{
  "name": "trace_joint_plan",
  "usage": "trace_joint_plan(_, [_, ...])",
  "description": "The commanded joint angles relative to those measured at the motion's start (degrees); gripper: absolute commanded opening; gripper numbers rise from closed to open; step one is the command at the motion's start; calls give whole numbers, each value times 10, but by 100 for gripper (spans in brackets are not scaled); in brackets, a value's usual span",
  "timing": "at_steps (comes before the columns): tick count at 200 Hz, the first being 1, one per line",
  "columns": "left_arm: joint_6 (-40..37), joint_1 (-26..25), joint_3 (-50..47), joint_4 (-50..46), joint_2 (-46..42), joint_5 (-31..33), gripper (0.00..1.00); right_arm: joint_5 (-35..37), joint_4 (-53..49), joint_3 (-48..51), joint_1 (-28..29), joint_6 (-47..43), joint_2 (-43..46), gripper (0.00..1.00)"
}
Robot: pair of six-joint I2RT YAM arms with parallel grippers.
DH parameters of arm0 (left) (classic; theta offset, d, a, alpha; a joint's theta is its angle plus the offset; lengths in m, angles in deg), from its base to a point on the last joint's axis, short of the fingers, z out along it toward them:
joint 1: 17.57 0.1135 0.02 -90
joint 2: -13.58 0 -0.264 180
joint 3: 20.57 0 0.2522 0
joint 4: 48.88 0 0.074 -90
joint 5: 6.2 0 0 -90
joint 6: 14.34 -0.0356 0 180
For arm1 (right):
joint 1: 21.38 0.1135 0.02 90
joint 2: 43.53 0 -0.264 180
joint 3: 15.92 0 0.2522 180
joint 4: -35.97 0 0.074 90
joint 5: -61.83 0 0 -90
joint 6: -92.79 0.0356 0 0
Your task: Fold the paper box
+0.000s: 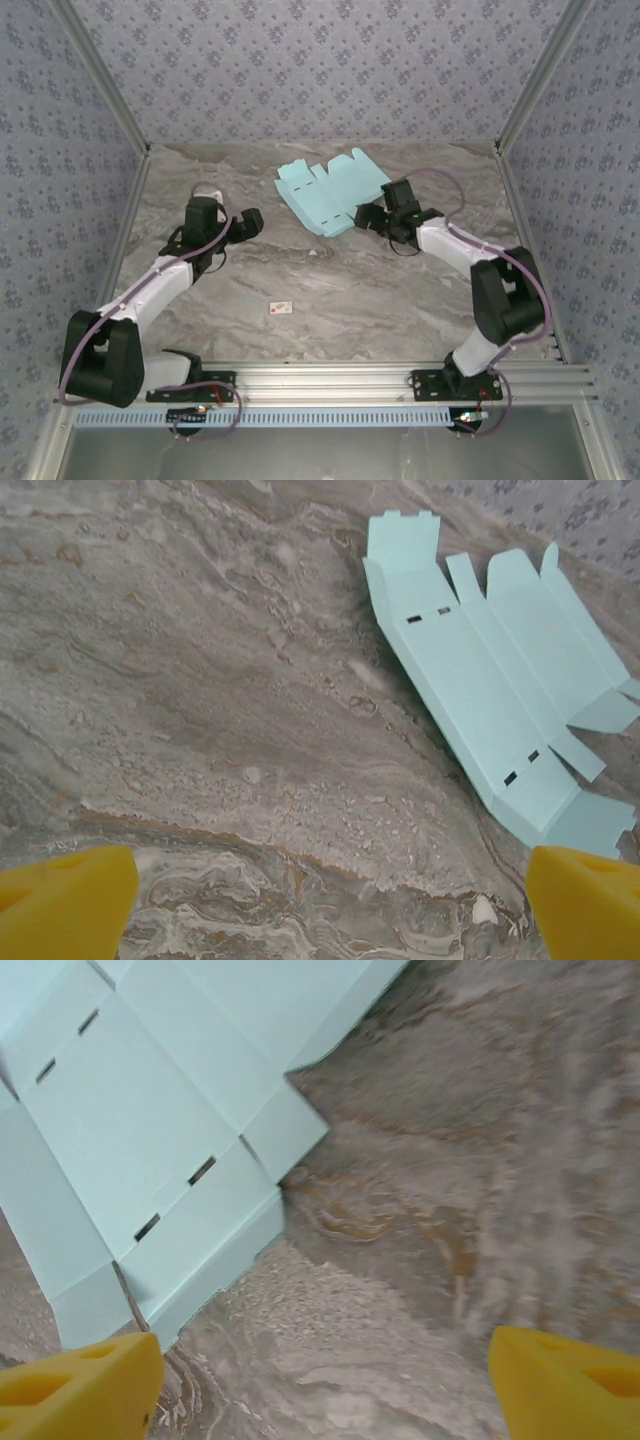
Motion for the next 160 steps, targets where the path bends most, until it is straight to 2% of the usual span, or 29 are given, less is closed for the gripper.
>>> trace_joint_plan(1, [1, -8, 19, -14, 8, 7, 99, -37, 23, -30, 7, 59, -38, 80])
trace_joint_plan(71, [-7, -19, 24, -20, 21, 7, 99, -73, 73, -65, 6, 119, -117, 66])
trace_joint_plan(136, [-8, -19, 27, -17, 31, 12, 98, -79, 97, -63, 1, 160, -144, 48])
trace_joint_plan(160, [-3, -19, 26, -14, 36, 15, 99, -88, 113, -56, 0, 179, -149, 37])
